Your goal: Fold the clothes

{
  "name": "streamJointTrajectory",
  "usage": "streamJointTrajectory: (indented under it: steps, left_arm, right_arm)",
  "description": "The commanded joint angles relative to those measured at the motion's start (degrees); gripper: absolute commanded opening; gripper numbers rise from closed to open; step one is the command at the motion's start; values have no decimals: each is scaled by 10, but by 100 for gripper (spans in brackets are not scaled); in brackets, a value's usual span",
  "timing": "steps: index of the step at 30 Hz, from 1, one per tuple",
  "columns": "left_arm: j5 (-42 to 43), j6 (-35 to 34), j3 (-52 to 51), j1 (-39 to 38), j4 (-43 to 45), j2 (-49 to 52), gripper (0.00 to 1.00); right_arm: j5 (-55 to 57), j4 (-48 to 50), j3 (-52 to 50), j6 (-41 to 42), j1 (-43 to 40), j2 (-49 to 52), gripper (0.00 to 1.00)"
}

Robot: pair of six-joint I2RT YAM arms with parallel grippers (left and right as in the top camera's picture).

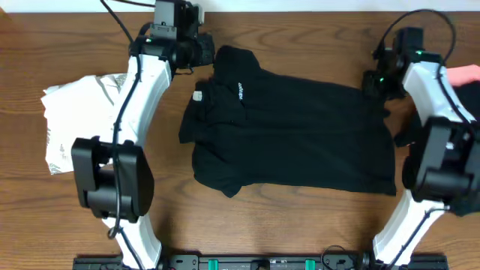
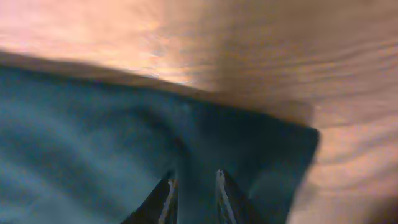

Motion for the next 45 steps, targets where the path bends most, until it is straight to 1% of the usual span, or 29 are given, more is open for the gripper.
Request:
streamJointTrajectory:
  steps: [1,5,6,7,8,16,17,18,19,20,21,25,31,37,40,43,45]
  left_arm:
    - [-1,20,-2,5,-22,14,6]
    - [-1,20,-3,5,-35,14,6]
    - [-1,20,-3,5,-35,14,6]
    - [-1,20,-3,5,-35,14,6]
    - [-1,20,-3,5,-34,14,6]
    - [-1,20,-4,5,-35,14,6]
    - [-1,20,-4,5,-35,14,6]
    - [-1,20,-4,5,-35,14,6]
    - [-1,20,-4,5,-35,14,6]
    - [-1,20,-4,5,-35,14,6]
    - [-1,20,-4,5,-35,14,6]
    - [-1,20,-4,5,-37,14,6]
    - [-1,20,-4,5,-47,14,6]
    - [-1,20,-4,5,-50,14,6]
    - [-1,20,-4,5,-53,14,6]
    - [-1,20,-4,5,-55,14,6]
    - [-1,20,-4,5,-57,14,6]
  right_arm:
    - [18,7,3,2,-10,30,21]
    - [25,14,3,3,-19,45,20]
    - [25,15,3,4,-21,45,17]
    - [25,16,3,4,-22,47,7]
    - [25,16,3,3,-23,48,1]
    - [15,12,3,4,-22,47,1]
    - [14,10,5,5,-22,46,1]
    - [14,7,7,6,-22,43,11]
    - [14,1,10,6,-22,39,27]
    - [14,-5,15,6,-23,34,32]
    - [14,-12,21,6,-23,29,34]
    - [14,-42,46,11,-23,15,37]
    - [18,-71,51,12,-24,14,35]
    - [74,-80,51,50,-31,14,34]
    - [67,-94,51,61,-42,14,33]
    - [44,-99,51,61,-46,14,29]
    - [32,-101,51,61,-46,14,29]
